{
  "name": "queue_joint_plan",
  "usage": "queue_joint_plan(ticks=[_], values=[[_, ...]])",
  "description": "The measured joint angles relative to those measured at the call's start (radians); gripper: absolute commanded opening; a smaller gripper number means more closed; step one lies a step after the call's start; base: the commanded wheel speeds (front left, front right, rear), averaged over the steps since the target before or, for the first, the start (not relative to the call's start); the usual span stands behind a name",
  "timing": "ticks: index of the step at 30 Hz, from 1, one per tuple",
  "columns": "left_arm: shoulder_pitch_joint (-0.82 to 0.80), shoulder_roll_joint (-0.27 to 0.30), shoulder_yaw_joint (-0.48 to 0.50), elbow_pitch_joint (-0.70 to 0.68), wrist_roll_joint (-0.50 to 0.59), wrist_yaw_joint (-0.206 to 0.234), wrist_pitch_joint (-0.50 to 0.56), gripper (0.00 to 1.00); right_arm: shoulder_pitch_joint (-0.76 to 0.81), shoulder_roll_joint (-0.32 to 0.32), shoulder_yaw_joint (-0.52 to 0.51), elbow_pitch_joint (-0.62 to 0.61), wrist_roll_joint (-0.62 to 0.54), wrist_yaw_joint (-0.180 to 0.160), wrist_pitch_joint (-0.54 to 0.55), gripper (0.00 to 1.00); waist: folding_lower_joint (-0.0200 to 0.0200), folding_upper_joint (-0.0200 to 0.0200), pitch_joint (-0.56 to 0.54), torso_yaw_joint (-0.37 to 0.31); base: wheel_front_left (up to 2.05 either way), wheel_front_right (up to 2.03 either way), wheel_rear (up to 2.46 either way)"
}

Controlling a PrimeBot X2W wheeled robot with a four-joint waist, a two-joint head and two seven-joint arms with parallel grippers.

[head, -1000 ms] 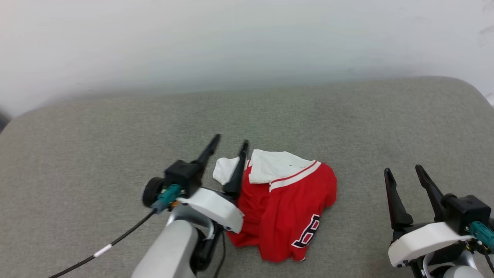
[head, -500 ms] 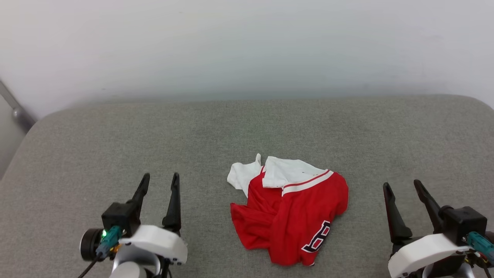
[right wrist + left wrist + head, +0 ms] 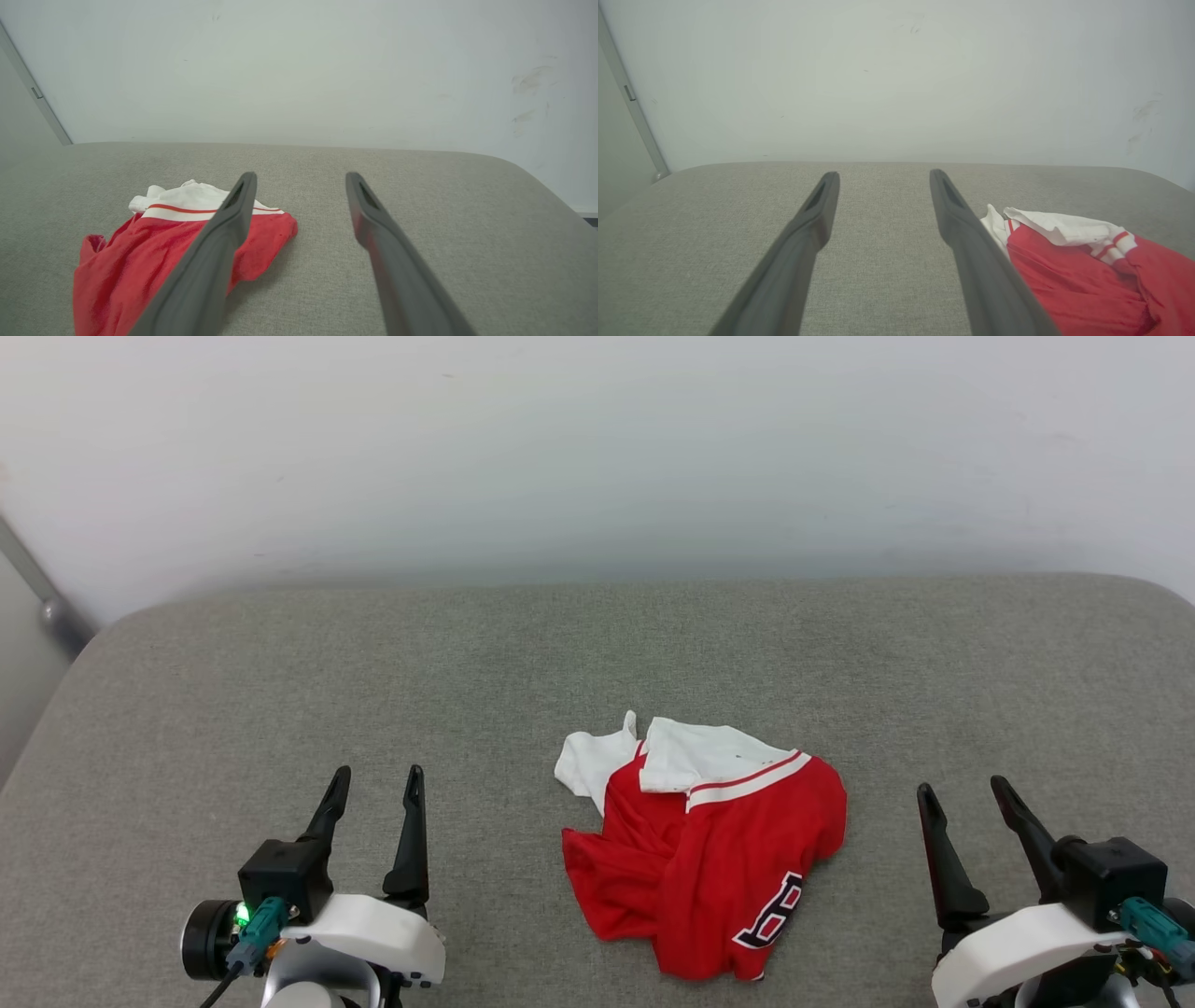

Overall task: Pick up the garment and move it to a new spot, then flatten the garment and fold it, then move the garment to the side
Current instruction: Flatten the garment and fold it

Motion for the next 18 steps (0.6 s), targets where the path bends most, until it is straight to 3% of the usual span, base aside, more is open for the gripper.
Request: queue_joint_plan(ticks=[10, 14, 18], values=[[-0.021, 0.005, -0.006, -0.029, 0.001, 0.008, 0.0, 1.0, -0.019, 0.0, -0.072, 0.049, -0.006, 0.0, 0.049, 1.0, 0.0, 0.0, 0.019, 0.023, 0.0, 0.0, 0.0], [-0.042, -0.005, -0.015, -0.042, 0.01, 0.006, 0.0, 1.0, -0.094, 0.0, -0.093, 0.098, -0.008, 0.0, 0.151, 1.0, 0.0, 0.0, 0.045, 0.056, 0.0, 0.0, 0.0], [-0.076, -0.022, -0.022, -0.051, 0.019, 0.001, 0.0, 1.0, -0.2, -0.011, -0.038, 0.123, 0.048, 0.0, 0.284, 1.0, 0.0, 0.0, 0.083, 0.097, 0.0, 0.0, 0.0]])
